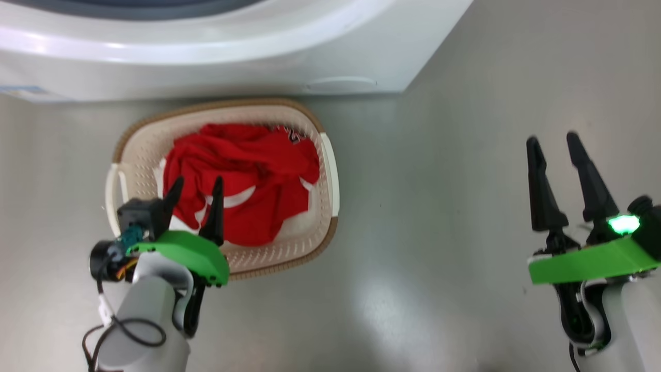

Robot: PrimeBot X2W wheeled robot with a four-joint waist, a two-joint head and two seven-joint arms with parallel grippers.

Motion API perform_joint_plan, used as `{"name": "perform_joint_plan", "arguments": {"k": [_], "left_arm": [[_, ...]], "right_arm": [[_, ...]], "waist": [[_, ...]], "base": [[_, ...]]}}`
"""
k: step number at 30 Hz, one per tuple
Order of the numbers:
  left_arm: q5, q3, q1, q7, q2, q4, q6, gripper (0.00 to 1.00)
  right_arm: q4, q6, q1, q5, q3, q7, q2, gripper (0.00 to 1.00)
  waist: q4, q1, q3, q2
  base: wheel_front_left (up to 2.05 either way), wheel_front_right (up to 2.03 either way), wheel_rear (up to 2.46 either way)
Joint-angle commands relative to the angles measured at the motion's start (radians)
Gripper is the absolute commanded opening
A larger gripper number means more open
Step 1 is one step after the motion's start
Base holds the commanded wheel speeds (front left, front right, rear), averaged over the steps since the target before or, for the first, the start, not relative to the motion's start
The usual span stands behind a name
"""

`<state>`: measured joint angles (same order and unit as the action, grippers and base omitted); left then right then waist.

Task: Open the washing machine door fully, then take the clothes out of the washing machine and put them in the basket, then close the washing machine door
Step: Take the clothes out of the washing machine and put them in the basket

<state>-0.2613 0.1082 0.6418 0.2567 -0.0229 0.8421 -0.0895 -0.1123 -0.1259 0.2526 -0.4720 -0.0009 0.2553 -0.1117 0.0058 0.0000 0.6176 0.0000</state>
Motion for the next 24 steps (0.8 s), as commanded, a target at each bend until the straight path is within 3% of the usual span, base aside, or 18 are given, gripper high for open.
{"name": "perform_joint_plan", "arguments": {"k": [1, 24], "left_arm": [[0.012, -0.036, -0.055, 0.005, -0.027, -0.037, -0.008, 1.0], [0.104, -0.131, -0.391, 0.005, -0.027, -0.414, -0.035, 1.0]], "right_arm": [[0.013, -0.005, -0.045, 0.013, 0.022, 0.006, -0.01, 1.0], [-0.045, -0.005, -0.221, -0.001, 0.047, 0.006, -0.04, 1.0]], "waist": [[0.014, 0.0, -0.079, 0.0], [0.024, 0.0, -0.434, 0.0]], "base": [[0.0, 0.0, 0.0], [0.0, 0.0, 0.0]]}}
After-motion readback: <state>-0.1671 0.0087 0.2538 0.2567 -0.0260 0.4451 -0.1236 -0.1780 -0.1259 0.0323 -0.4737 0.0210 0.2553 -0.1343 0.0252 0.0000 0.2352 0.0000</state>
